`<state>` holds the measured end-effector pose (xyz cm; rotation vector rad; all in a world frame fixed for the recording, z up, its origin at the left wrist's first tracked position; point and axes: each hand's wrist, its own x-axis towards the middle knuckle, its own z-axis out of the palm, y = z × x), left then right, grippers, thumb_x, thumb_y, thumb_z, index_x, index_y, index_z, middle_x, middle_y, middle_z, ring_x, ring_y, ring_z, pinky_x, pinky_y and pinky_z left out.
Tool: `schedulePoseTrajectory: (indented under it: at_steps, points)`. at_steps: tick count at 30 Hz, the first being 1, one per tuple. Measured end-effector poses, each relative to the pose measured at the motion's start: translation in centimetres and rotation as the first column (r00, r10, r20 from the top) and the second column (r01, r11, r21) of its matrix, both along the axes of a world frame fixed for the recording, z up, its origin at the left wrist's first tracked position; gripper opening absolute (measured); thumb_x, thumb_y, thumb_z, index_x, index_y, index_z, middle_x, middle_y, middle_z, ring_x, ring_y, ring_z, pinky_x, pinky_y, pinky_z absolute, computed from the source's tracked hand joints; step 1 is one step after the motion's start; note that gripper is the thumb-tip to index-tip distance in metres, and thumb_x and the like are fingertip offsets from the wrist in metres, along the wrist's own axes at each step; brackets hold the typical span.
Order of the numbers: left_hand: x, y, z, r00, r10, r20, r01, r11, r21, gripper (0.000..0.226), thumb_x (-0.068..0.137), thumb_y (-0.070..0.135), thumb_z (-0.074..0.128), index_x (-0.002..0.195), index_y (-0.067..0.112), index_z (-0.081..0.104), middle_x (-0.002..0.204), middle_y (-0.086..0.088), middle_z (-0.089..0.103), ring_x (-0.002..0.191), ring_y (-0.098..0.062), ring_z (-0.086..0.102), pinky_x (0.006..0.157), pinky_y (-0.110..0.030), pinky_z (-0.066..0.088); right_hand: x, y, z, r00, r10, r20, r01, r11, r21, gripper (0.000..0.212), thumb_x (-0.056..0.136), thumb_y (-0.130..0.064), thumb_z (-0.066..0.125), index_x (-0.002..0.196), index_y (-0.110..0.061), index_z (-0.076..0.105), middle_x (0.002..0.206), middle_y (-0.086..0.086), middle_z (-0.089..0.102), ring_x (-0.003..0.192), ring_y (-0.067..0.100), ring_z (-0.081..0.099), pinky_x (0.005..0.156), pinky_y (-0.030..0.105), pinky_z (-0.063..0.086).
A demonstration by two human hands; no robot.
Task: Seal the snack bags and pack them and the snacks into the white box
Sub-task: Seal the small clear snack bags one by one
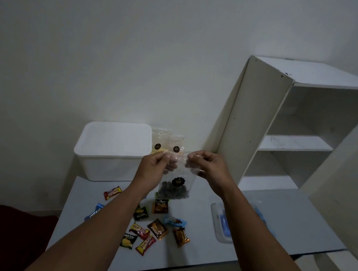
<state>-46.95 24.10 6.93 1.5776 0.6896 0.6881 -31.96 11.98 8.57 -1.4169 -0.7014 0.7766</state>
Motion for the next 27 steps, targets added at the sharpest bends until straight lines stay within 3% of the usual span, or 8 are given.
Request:
schedulePoseTrajectory:
  at_steps: [4, 10, 15, 20, 27]
  points:
    - [0.09, -0.44, 0.02, 1.000, 0.002, -0.004, -0.002, 0.999, -0.036, 0.022, 0.102, 0.024, 0.058, 0.091, 0.015, 0.076, 0.081, -0.002, 0.078, 0.074, -0.011, 0.070, 0.078, -0.030, 0.057, 0.06, 0.02, -0.08, 0.997, 0.021, 0.079, -0.021, 1.000, 0.001, 0.006, 0.094, -0.015, 0.072, 0.090, -0.009, 0.072, 0.085, 0.013, 0.075, 0.074, 0.014, 0.072, 0.077, 0.033, 0.053]
    - [0.40, -0.76, 0.37, 0.999, 0.024, 0.034, -0.024, 1.000, 0.007, 0.010, 0.095, 0.022, 0.068, 0.087, 0.020, 0.074, 0.079, -0.002, 0.077, 0.073, -0.010, 0.070, 0.080, -0.034, 0.058, 0.12, 0.17, -0.14, 0.997, 0.001, 0.082, -0.001, 1.000, 0.010, 0.004, 0.091, -0.015, 0.076, 0.087, -0.013, 0.076, 0.082, 0.010, 0.076, 0.081, 0.024, 0.074, 0.083, 0.040, 0.054]
    - [0.49, -0.65, 0.52, 0.997, 0.068, 0.037, -0.068, 0.998, 0.009, 0.015, 0.096, 0.022, 0.068, 0.081, 0.022, 0.071, 0.078, -0.005, 0.075, 0.074, -0.015, 0.067, 0.081, -0.041, 0.059, 0.00, 0.22, -0.28, 0.997, 0.040, 0.061, -0.039, 0.999, -0.003, 0.018, 0.091, -0.018, 0.076, 0.098, -0.002, 0.073, 0.087, 0.013, 0.076, 0.080, 0.017, 0.072, 0.080, 0.037, 0.053]
    - [0.38, -0.81, 0.67, 0.998, 0.039, 0.046, -0.035, 0.997, -0.075, 0.003, 0.092, 0.021, 0.072, 0.090, 0.021, 0.074, 0.079, 0.000, 0.078, 0.076, -0.013, 0.070, 0.084, -0.040, 0.059, -0.03, 0.43, -0.34, 0.994, 0.075, 0.085, -0.076, 0.997, 0.010, 0.008, 0.094, -0.016, 0.071, 0.095, -0.008, 0.073, 0.087, 0.016, 0.075, 0.078, 0.020, 0.069, 0.081, 0.038, 0.053]
    - [0.34, -0.77, 0.70, 0.999, 0.025, 0.030, -0.025, 1.000, -0.013, 0.005, 0.091, 0.016, 0.073, 0.088, 0.014, 0.076, 0.082, -0.007, 0.077, 0.075, -0.012, 0.066, 0.078, -0.035, 0.056, 0.12, 0.31, -0.52, 0.993, 0.061, 0.101, -0.059, 0.998, -0.025, 0.014, 0.089, -0.014, 0.077, 0.096, -0.002, 0.076, 0.084, 0.014, 0.076, 0.074, 0.015, 0.071, 0.079, 0.036, 0.054]
